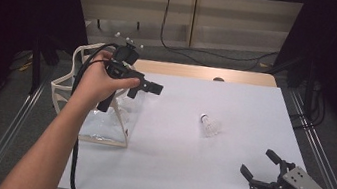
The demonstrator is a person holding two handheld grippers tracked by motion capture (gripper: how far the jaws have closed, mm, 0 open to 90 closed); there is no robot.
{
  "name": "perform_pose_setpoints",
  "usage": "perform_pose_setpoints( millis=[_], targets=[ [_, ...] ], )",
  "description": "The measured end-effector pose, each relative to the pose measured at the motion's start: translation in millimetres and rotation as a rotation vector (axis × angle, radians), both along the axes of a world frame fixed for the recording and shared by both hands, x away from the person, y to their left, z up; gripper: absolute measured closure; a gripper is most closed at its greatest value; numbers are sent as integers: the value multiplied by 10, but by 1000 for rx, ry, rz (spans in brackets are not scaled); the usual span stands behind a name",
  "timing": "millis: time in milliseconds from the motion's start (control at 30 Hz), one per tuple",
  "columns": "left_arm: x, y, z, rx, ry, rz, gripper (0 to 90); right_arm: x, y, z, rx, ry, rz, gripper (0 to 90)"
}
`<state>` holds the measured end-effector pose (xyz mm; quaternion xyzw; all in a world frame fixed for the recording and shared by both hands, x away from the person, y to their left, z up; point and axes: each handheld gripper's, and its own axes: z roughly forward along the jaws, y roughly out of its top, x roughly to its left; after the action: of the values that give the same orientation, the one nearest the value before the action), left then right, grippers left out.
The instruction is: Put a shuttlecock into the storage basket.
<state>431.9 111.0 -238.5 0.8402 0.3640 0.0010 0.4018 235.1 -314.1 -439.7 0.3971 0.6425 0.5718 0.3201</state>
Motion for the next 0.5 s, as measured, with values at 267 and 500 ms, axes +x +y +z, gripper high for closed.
perform_pose_setpoints(
  millis=[267, 500],
  targets=[
    [-16, -69, -53, 4, -13, -22, 105, 0, 1, 0, 0, 0, 0, 13],
    [-39, -132, -136, 5, -11, -38, 90, 0, 0, 1, -2, -1, 0, 13]
  ],
)
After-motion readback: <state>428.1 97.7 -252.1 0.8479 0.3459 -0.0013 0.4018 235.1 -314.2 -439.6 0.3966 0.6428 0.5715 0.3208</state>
